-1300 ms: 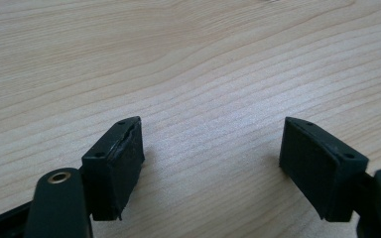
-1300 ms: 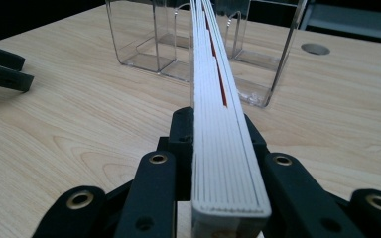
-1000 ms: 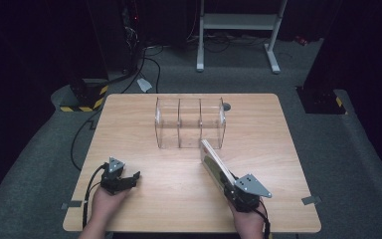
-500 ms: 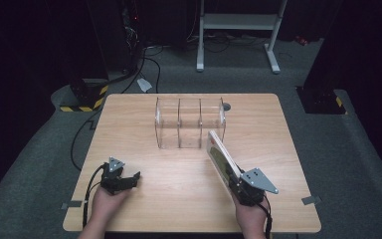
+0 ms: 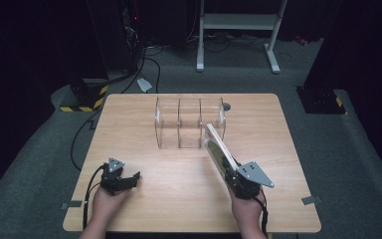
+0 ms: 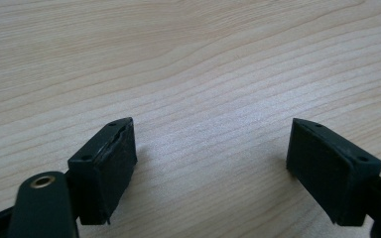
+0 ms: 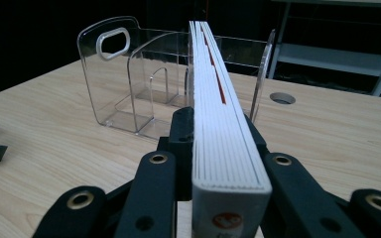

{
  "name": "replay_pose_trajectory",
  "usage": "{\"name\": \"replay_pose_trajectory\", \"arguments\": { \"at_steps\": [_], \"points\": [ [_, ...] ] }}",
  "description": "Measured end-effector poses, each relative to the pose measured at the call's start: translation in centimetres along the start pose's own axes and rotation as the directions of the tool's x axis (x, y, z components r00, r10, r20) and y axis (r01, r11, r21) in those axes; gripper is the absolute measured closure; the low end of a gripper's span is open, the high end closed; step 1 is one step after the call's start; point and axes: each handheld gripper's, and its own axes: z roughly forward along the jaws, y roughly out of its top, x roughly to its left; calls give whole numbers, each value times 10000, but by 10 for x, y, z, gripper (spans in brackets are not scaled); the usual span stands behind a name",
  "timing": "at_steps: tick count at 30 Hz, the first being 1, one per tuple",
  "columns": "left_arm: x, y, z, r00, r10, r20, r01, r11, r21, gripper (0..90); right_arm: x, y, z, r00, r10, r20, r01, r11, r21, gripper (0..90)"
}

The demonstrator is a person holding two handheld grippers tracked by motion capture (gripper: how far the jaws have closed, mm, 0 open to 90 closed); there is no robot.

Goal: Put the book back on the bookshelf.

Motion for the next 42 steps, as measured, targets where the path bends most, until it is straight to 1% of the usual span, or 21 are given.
{"name": "replay_pose_trajectory", "arguments": {
  "at_steps": [2,4,6,8,11,15,20,21,24,29,33,40,42],
  "points": [
    [0,0,0,10000,0,2,0,10000,-1,198,1,1,2,10000,-3,52,3,10000,-50,755],
    [1,0,0,10000,87,-5,-87,10000,14,195,0,2,4,9999,-42,98,43,10000,-82,755],
    [0,0,0,10000,91,-15,-91,10000,12,194,-1,3,7,9998,1,190,1,10000,-87,755],
    [0,0,0,10000,56,-3,-56,10000,6,194,-3,4,11,9997,147,219,-145,9999,-71,755],
    [0,0,0,10000,61,6,-61,10000,10,193,-2,6,14,9996,106,242,-106,9999,-34,755],
    [1,1,0,9999,155,77,-155,9999,12,190,-2,10,21,9987,52,508,-49,10000,-70,756],
    [1,1,1,9999,125,88,-125,9999,12,189,-3,15,32,9975,103,695,-100,9999,-35,756],
    [1,1,0,9998,167,94,-167,9999,14,188,-4,16,35,9974,85,711,-84,10000,-17,755],
    [2,1,1,9997,105,207,-106,9999,16,187,-4,19,45,9964,22,843,-22,10000,-4,756],
    [2,1,1,9998,148,161,-148,9999,3,187,-5,24,64,9931,145,1165,-150,9999,40,755],
    [2,1,1,9998,154,155,-154,9999,4,187,-6,28,77,9914,189,1295,-200,9998,69,755],
    [2,1,1,9997,157,166,-157,9999,-1,187,-5,32,98,9891,29,1473,-66,9997,246,755],
    [2,1,1,9997,155,168,-155,9999,2,187,-4,32,103,9889,53,1486,-98,9995,294,755]
  ]
}}
